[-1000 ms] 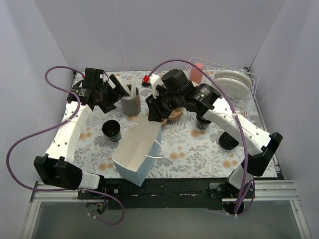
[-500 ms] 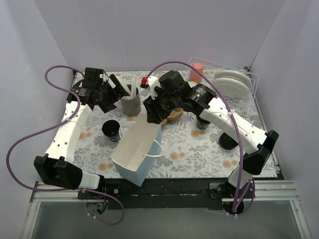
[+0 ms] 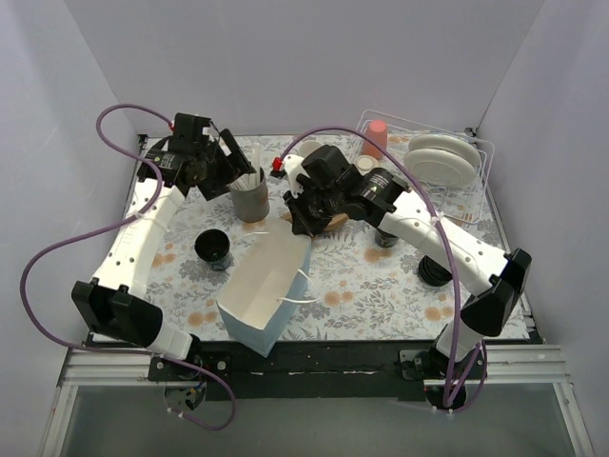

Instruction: Pack the takeout coffee

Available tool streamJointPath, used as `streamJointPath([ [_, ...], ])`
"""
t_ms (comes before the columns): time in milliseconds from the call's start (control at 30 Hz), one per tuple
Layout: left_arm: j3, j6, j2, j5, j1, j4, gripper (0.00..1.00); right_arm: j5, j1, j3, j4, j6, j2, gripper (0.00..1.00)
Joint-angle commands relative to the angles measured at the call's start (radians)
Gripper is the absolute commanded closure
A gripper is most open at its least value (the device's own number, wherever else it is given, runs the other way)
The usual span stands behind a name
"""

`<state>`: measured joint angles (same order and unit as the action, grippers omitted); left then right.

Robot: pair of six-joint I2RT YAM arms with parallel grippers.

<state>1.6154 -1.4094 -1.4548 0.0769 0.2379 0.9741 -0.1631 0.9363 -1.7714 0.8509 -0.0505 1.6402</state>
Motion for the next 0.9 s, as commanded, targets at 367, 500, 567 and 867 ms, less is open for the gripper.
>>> streamJointPath([
  [367, 0.152, -0.209, -0.265, -0.112, 0.253, -0.041, 0.30, 0.324, -0.030, 0.276, 0.149, -0.075, -0.358, 0.99],
  [500, 0.136, -0.278, -0.308, -0.140, 0.287, -0.071, 0.31, 0.370, -0.045, 0.314, 0.191, -0.078, -0.408, 0.99],
  [567, 0.135, -0.305, -0.340, -0.161, 0.304, -0.083, 0.31, 0.413, -0.063, 0.323, 0.212, -0.086, -0.437, 0.99],
  [867, 0.218, -0.370, -0.432, -0.268, 0.321, -0.023, 0.29, 0.367, -0.186, 0.248, 0.234, -0.005, -0.473, 0.99],
])
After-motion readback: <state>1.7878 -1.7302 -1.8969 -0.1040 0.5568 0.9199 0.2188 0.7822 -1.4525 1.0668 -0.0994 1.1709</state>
